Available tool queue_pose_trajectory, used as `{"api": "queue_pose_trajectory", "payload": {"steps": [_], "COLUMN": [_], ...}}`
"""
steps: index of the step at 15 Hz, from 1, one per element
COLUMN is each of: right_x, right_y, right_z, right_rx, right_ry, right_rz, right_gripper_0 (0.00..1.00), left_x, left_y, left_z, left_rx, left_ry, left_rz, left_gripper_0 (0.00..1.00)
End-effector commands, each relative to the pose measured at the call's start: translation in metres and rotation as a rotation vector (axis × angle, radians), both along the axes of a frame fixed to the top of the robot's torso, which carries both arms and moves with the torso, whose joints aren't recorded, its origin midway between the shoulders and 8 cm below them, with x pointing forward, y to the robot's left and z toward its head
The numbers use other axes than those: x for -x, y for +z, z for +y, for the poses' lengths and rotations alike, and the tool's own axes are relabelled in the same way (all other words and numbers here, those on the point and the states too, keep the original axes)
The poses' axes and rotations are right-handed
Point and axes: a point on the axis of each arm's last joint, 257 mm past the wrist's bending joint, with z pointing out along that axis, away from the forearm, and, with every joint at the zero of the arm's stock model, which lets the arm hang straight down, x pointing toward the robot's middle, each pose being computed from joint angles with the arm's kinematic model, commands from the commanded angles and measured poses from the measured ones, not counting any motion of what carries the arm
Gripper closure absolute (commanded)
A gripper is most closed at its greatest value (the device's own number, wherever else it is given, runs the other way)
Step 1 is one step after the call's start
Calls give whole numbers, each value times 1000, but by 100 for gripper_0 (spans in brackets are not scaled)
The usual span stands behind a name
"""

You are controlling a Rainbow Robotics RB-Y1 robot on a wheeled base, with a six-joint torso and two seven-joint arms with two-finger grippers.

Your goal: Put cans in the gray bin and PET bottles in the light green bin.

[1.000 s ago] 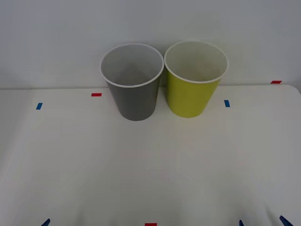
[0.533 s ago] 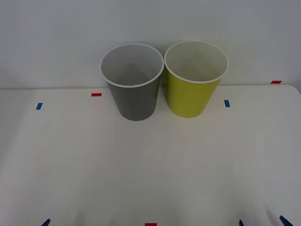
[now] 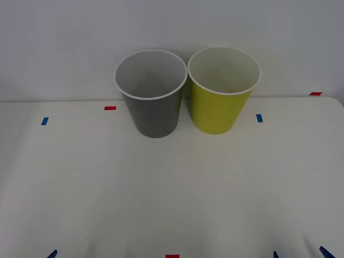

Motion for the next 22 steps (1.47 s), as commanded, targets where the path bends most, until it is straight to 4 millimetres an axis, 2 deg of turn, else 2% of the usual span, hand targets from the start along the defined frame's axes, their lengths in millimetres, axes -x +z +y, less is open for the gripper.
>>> {"api": "queue_pose_trajectory", "payload": {"steps": [1,22], "right_x": [0,0], "right_y": [0,0], "right_z": [0,0], "right_rx": [0,0], "right_ry": [0,0], "right_rz": [0,0], "right_gripper_0": [0,0], "left_x": [0,0], "left_y": [0,0], "left_z": [0,0], "left_rx": [0,0], "left_ry": [0,0], "left_rz": [0,0], "left_gripper_0": [0,0]}}
